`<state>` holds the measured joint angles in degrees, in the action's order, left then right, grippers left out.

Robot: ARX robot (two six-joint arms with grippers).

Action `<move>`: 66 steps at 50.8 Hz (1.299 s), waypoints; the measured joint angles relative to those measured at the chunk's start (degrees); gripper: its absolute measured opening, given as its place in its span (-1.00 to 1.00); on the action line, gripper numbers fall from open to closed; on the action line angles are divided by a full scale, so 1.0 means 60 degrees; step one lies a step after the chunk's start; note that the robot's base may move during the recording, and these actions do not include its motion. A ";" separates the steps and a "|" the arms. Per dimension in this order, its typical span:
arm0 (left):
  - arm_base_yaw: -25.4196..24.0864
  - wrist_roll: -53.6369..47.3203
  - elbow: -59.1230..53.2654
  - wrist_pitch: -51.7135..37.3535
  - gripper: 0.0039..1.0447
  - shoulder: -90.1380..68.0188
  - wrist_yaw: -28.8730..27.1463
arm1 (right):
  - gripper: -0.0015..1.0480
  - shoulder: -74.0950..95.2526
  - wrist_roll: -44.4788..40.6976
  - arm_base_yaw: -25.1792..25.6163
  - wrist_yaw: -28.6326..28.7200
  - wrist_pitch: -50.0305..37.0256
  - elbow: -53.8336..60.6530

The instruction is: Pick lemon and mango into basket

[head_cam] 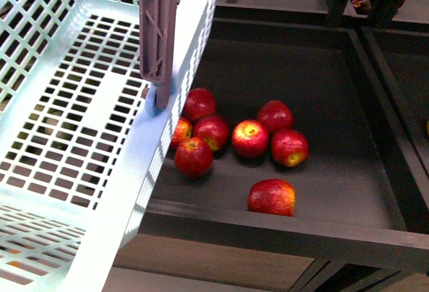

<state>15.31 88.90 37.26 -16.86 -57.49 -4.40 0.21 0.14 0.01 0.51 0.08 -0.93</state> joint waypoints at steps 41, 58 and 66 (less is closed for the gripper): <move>0.1140 -0.5723 0.5923 0.1803 -0.88 -0.6368 0.2539 | 0.83 -0.0004 0.0000 0.0000 -0.0087 0.0000 0.0000; 0.2269 -0.4714 0.7235 0.1814 -0.88 -0.7369 0.2787 | 0.83 -0.0004 0.0000 0.0000 -0.0087 0.0000 0.0000; 0.2739 -0.4466 0.7442 0.2084 -0.88 -0.7366 0.3115 | 0.83 -0.0004 0.0000 0.0000 -0.0087 0.0000 0.0000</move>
<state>31.75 62.11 81.91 -4.36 -101.69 14.28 0.19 0.14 0.01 -0.01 0.08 -0.93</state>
